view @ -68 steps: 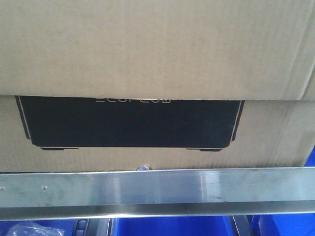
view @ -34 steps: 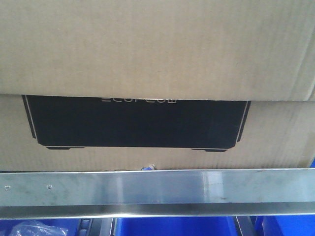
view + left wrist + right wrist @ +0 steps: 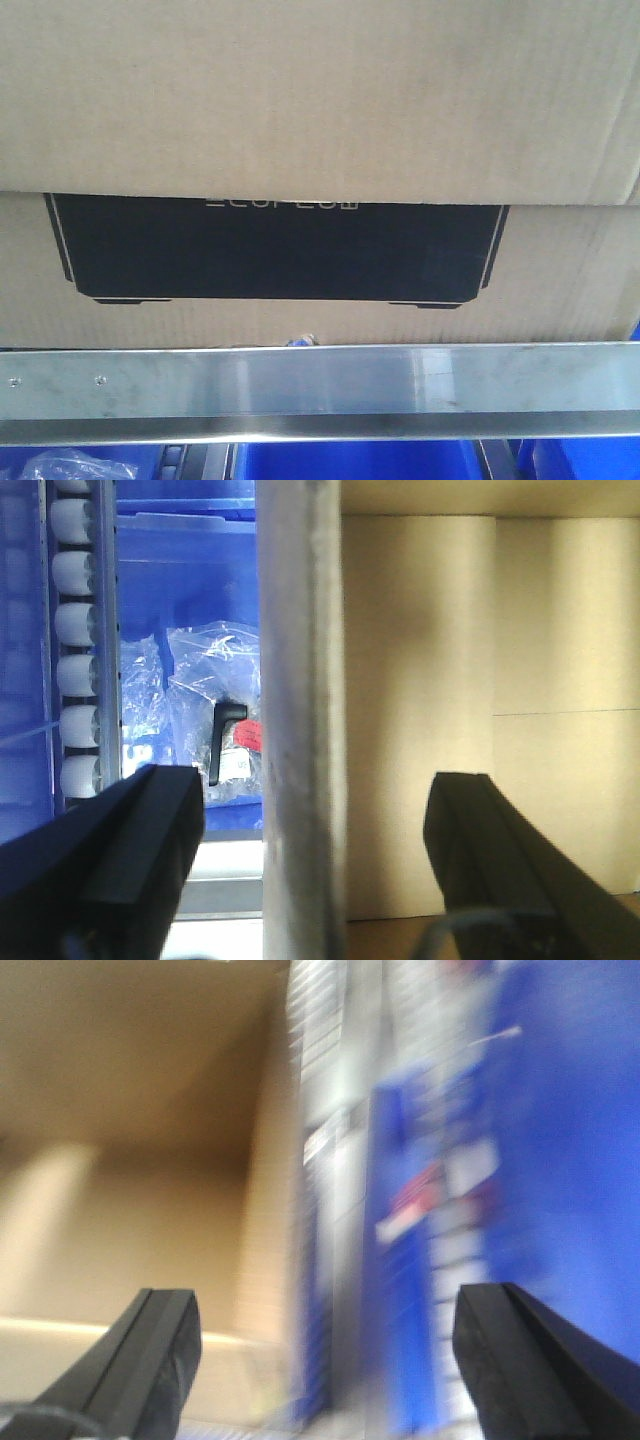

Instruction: Grab box from left shelf to table start

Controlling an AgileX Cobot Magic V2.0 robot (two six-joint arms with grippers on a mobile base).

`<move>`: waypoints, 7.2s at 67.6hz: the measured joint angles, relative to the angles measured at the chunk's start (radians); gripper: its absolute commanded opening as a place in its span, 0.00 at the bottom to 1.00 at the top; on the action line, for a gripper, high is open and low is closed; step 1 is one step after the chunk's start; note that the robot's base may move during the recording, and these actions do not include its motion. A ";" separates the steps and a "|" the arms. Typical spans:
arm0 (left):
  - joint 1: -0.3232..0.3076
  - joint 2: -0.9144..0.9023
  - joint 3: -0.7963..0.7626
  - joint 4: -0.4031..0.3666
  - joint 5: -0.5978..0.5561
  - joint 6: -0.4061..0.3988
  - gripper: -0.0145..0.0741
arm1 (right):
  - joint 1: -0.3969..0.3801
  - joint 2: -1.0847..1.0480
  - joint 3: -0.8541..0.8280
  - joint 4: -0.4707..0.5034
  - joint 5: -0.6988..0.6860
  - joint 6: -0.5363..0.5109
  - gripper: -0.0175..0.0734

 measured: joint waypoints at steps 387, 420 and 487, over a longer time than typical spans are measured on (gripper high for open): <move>-0.093 -0.797 0.458 -0.035 -0.157 -0.143 0.06 | 0.255 -0.094 -0.172 -0.124 0.318 0.202 0.26; -0.093 -0.669 0.455 -0.071 -0.191 -0.120 0.06 | 0.253 -0.092 -0.172 -0.158 0.341 0.223 0.26; -0.087 -0.838 0.399 -0.021 -0.105 -0.128 0.06 | 0.254 -0.098 -0.181 -0.111 0.302 0.187 0.26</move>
